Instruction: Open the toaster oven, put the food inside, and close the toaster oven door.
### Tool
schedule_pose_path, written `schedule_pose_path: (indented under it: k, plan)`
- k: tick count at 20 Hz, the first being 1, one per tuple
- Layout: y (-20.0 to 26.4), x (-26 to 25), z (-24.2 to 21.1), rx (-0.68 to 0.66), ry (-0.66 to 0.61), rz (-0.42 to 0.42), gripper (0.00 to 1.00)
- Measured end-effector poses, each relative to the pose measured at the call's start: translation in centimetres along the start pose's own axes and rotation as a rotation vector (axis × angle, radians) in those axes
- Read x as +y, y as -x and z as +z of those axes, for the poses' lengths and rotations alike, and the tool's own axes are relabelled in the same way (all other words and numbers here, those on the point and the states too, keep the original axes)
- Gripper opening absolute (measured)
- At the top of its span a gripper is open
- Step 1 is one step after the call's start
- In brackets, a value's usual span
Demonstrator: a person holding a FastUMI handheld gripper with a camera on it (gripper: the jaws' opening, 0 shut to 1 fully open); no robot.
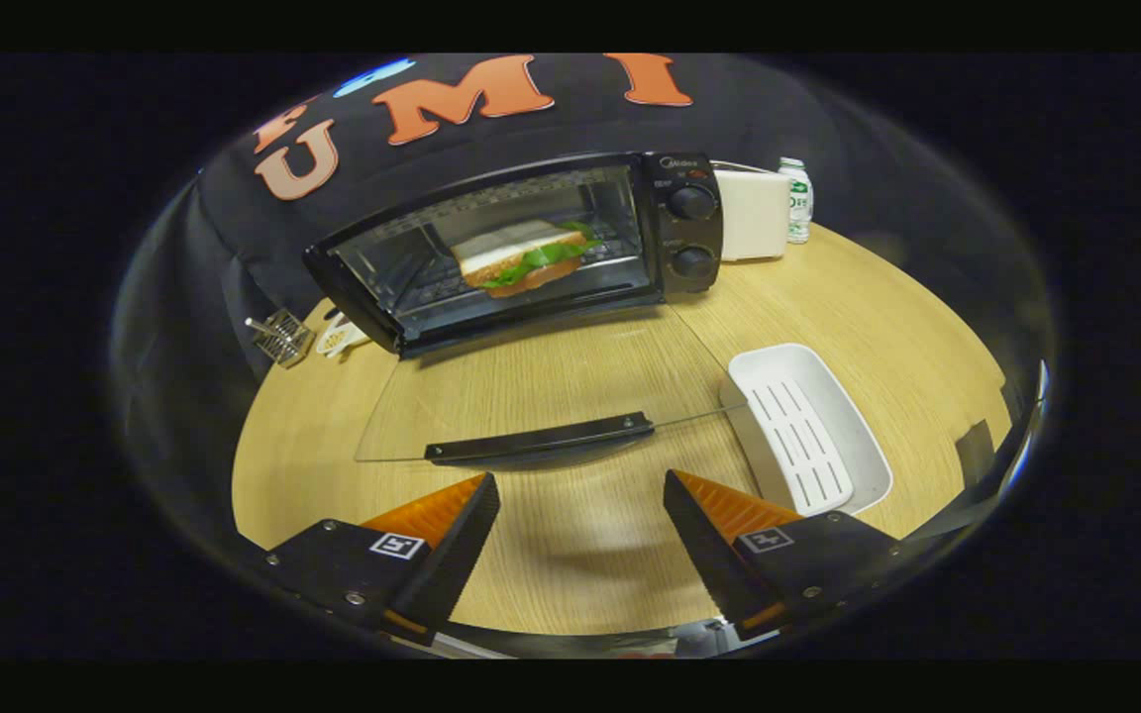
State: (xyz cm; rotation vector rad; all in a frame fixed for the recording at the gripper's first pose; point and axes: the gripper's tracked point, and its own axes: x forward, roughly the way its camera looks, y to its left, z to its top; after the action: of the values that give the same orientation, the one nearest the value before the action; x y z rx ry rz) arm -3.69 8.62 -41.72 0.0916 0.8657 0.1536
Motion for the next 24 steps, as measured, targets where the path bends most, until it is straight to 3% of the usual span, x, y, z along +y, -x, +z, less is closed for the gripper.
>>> schedule_pose_path:
  k: [15,24]
  plan:
    - [-3.4,1.4,0.0,0.067,0.173,-0.033,0.99]
    - [-0.2,2.4,4.2,-0.03,0.236,0.021,1.0]
